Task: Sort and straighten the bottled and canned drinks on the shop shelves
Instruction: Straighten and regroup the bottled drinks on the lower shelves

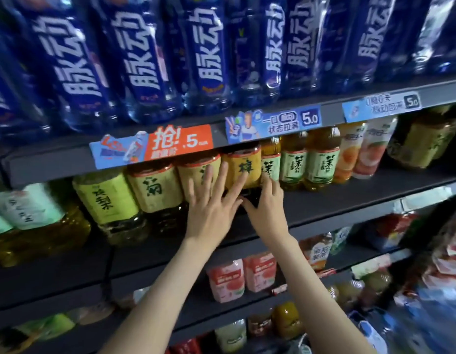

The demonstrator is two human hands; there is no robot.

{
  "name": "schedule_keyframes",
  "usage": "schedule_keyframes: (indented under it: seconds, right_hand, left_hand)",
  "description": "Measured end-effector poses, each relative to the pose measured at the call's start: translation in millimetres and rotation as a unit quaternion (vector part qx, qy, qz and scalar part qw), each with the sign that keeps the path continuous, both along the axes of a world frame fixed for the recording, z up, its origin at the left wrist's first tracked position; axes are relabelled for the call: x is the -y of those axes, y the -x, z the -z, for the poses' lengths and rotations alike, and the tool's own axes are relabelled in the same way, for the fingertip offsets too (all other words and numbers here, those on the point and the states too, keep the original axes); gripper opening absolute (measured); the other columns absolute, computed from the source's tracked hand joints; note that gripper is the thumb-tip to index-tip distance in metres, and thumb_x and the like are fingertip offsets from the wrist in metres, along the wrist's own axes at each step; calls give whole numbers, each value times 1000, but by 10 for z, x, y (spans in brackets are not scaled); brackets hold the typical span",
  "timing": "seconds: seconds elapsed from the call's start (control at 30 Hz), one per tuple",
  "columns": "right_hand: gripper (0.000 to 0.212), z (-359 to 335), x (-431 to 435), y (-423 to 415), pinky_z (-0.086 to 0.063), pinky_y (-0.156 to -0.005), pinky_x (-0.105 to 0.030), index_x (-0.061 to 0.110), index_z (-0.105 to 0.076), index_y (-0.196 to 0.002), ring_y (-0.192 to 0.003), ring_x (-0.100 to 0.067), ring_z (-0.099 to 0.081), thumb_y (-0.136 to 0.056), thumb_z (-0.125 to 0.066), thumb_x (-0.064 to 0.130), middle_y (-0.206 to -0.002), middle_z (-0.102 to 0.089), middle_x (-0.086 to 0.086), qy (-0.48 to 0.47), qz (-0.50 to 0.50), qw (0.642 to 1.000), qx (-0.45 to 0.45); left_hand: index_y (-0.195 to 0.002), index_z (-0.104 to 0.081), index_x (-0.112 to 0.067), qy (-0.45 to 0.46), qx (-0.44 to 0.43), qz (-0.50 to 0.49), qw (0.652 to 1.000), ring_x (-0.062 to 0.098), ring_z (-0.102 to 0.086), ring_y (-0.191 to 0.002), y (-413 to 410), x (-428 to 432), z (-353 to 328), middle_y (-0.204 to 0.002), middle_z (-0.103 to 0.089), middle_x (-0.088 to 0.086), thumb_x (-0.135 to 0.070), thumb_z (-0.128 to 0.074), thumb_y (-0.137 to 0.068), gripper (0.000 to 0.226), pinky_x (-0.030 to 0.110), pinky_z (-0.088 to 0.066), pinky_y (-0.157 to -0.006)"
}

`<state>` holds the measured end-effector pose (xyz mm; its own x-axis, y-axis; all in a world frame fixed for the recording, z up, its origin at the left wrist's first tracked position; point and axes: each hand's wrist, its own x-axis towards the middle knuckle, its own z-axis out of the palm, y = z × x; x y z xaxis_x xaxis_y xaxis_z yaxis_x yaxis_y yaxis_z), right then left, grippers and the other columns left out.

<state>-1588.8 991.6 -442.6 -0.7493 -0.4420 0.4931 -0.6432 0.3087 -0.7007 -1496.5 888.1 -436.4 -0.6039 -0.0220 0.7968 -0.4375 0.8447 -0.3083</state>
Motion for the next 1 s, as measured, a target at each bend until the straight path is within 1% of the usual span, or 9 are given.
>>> schedule_keyframes:
  seconds: [0.1,0.17,0.3,0.4,0.53,0.63,0.8,0.9,1.0]
  right_hand:
    - [66,-6,-361,365,-27,-101,-35,-6,-31,-141,-125,-40,-34,-88,-65,13,-134,-39,-26,18,91,995,-32]
    - [67,-29,-573,680,-27,-99,-34,-8,-26,-140,-123,-42,-36,-86,-64,2,-132,-39,-28,22,129,991,5]
    - [61,-75,-746,1154,-39,-86,-38,-8,-18,-138,-119,-41,-45,-91,-57,1,-134,-42,-26,-15,86,995,49]
    - [52,-38,-710,1320,-37,-73,-35,-7,-22,-134,-108,-40,-51,-93,-52,0,-127,-46,-24,-41,88,994,48]
    - [54,31,-623,1428,-43,-81,-35,-8,-25,-135,-112,-36,-52,-88,-52,-7,-130,-45,-25,-55,64,996,18]
    - [47,-30,-730,1405,-42,-79,-35,-3,-34,-129,-108,-36,-50,-86,-53,-4,-121,-48,-22,-51,67,996,9]
    - [41,-181,-1237,1482,-43,-84,-45,-7,-44,-123,-105,-40,-47,-84,-57,-1,-114,-50,-24,-26,117,993,3]
    - [46,-187,-1653,1607,-38,-93,-42,-5,-40,-131,-115,-40,-44,-88,-56,2,-123,-48,-22,-56,138,986,71]
    - [58,-105,-2006,1795,-30,-103,-35,-1,-33,-142,-128,-35,-39,-89,-56,3,-137,-43,-20,-76,130,984,97]
  left_hand:
    - [-151,-9,-31,12,26,27,999,27,4,-146,347,-318,-74,-160,1,9,-36,-50,-93,71,54,11,-112]
    - [-150,-17,-30,9,40,31,999,28,-4,-146,567,-457,-95,-158,-8,7,-40,-60,-88,77,54,11,-112]
    - [-151,-18,-29,19,64,-1,998,28,-10,-145,935,-610,-80,-158,-8,5,-45,-73,-75,96,54,13,-114]
    - [-152,-10,-27,35,64,-46,996,27,-8,-145,1147,-678,-72,-158,-5,6,-46,-74,-74,103,54,12,-113]
    - [-152,-3,-27,44,95,-67,992,28,-3,-146,1307,-713,-13,-159,-2,9,-40,-68,-80,98,56,12,-112]
    - [-151,-15,-28,49,83,-39,995,28,-14,-144,1399,-741,22,-158,-13,7,-30,-64,-83,84,56,9,-114]
    - [-150,-15,-27,-24,114,27,993,29,-14,-144,1600,-1098,-58,-158,-14,10,-45,-74,-72,99,54,5,-114]
    - [-149,-25,-26,-68,121,71,988,31,-20,-141,1779,-1416,-86,-155,-22,15,-41,-79,-68,98,54,-1,-113]
    - [-148,-29,-24,-96,119,83,985,34,-24,-137,2042,-1727,-53,-153,-24,18,-40,-78,-69,94,59,-19,-110]
